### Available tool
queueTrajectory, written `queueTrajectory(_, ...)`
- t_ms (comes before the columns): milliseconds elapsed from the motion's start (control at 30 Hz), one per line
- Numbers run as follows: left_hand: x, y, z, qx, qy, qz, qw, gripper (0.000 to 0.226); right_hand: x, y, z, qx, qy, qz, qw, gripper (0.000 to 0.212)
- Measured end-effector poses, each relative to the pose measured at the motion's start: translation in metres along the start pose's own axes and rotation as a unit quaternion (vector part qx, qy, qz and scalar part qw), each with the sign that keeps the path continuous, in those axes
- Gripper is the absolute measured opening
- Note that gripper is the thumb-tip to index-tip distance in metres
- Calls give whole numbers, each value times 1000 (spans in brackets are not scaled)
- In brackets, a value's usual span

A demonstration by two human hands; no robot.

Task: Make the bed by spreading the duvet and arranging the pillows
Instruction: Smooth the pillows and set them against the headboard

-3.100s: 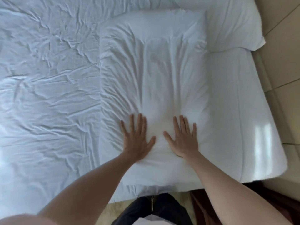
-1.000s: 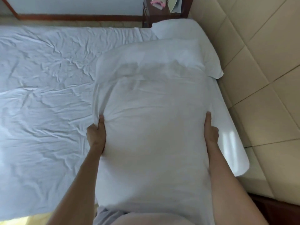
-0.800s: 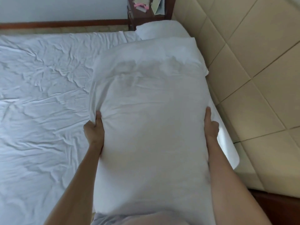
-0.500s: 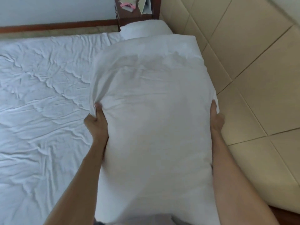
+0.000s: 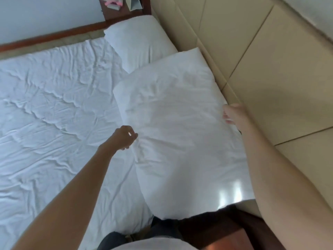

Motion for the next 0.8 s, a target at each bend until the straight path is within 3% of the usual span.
queueTrajectory(133, -3, 2, 21, 52, -27, 45, 997, 15, -3, -29, 9, -21, 5, -56, 998, 14)
queueTrajectory(300, -16, 10, 52, 158, -17, 90, 983, 27, -2, -38, -18, -123, 101, -83, 984, 15)
queueTrajectory(533, -26, 42, 94, 159, -37, 94, 982, 23, -31, -27, -87, -296, 253, -97, 916, 36)
queueTrajectory(800, -26, 78, 129, 175, -86, 113, 974, 21, -55, -19, -153, -365, 327, -115, 864, 33)
Point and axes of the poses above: each hand's wrist, its own x-axis towards the middle knuckle, its own y-axis out of the back of the hand, z = x × y, the point moved 8 cm from there along x, towards the middle knuckle
